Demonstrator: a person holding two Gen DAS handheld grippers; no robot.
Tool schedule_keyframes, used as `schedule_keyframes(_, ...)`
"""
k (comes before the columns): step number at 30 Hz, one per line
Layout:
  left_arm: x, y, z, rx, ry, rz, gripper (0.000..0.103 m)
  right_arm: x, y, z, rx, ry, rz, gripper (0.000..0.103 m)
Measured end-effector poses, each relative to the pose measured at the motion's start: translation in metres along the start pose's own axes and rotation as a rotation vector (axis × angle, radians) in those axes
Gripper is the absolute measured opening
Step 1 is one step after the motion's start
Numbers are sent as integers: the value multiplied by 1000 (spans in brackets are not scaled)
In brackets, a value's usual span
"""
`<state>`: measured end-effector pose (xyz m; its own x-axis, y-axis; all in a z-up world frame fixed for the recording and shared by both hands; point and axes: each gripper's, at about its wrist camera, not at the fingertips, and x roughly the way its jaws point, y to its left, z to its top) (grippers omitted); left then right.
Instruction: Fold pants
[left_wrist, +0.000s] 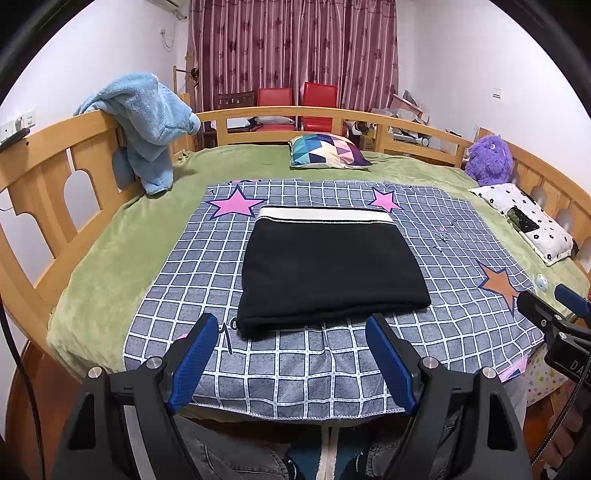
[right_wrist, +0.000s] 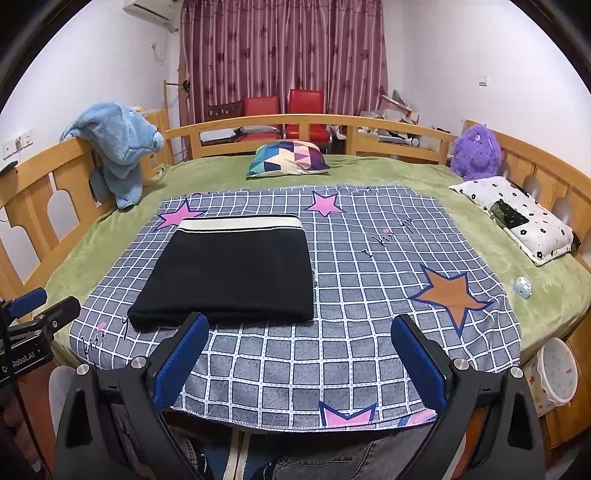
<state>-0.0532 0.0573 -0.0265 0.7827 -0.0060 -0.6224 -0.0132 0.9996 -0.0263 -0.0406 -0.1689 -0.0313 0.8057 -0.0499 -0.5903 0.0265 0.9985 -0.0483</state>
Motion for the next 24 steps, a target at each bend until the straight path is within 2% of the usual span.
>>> schedule_keyframes(24, 0, -4, -2, -2, 6, -5, 81, -5, -9, 0, 11, -6, 3, 98)
